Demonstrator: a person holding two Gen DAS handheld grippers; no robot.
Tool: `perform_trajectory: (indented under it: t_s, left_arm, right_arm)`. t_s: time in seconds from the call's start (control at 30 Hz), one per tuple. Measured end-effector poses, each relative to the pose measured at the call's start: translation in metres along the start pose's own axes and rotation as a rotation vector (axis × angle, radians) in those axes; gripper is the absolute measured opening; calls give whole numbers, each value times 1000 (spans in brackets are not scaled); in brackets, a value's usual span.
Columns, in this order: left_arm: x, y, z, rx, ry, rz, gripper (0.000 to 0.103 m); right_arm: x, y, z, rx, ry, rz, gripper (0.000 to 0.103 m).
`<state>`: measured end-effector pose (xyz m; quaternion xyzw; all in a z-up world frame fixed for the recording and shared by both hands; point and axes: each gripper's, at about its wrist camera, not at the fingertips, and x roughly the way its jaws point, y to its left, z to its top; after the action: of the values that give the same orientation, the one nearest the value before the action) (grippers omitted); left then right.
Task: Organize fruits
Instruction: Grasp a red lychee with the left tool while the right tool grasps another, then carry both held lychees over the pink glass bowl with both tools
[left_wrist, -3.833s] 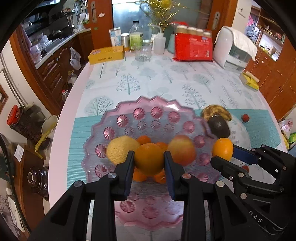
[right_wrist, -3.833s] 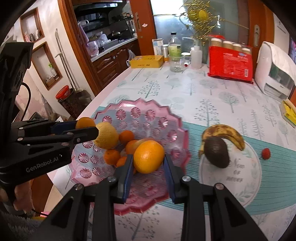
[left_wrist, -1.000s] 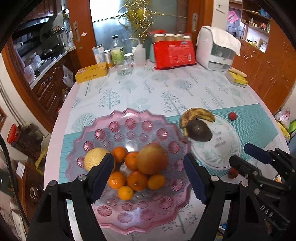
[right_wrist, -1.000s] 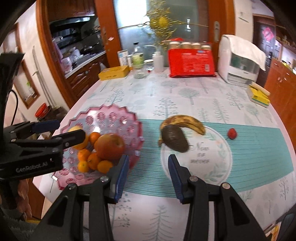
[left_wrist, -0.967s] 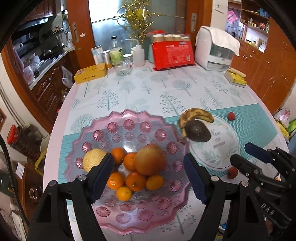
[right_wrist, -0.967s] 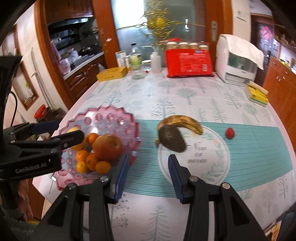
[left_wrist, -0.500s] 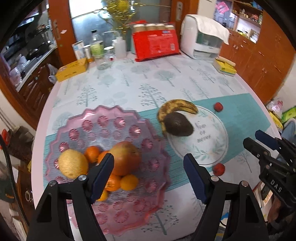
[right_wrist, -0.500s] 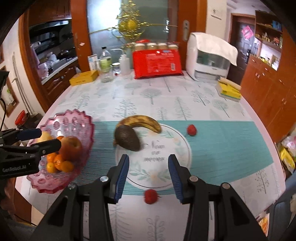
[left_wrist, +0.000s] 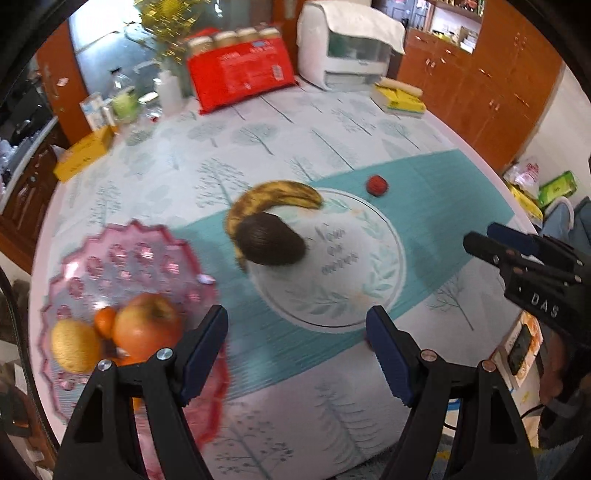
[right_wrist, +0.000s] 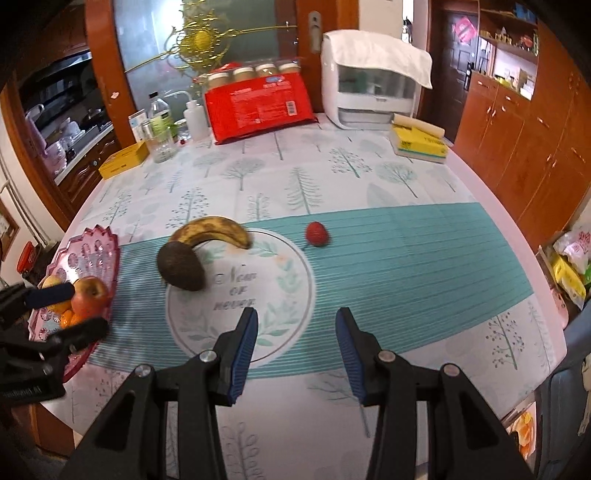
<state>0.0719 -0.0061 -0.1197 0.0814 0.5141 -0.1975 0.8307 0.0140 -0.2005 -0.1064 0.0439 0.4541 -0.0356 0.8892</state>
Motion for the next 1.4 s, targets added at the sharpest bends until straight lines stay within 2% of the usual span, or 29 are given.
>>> perform_trajectory:
  t_s: [0.2, 0.3, 0.43, 0.53, 0.6, 0.63, 0.77, 0.87, 1.1, 1.4]
  left_arm:
    - [45, -36, -1, 12, 116, -94, 76]
    - [73, -47, -7, -39, 203, -142, 75]
    - [99, -53, -14, -149, 262, -153, 67]
    - [111, -56, -19, -219, 287, -139, 53]
    - [116, -58, -22, -249, 296, -129, 49]
    - [116, -59, -23, -264, 288, -119, 49]
    - [115, -62, -26, -312, 266, -81, 34]
    - [112, -60, -30, -359, 243, -61, 31]
    - [92, -48, -23, -412, 142, 43, 30]
    - [87, -21, -18, -473, 126, 102, 30]
  right_arm:
    - [18, -27, 2, -3, 47, 22, 44]
    - [31, -40, 5, -11, 75, 43, 44]
    - [49, -56, 14, -44, 97, 71, 44]
    - [65, -64, 26, -72, 103, 98, 44]
    - [75, -68, 36, -89, 101, 118, 44]
    - [80, -69, 41, -98, 99, 130, 44]
    - [102, -67, 59, -146, 95, 190, 44]
    - [118, -61, 67, -175, 103, 220, 44]
    - [152, -51, 80, -192, 128, 267, 44]
    - [178, -50, 88, -168, 138, 289, 44]
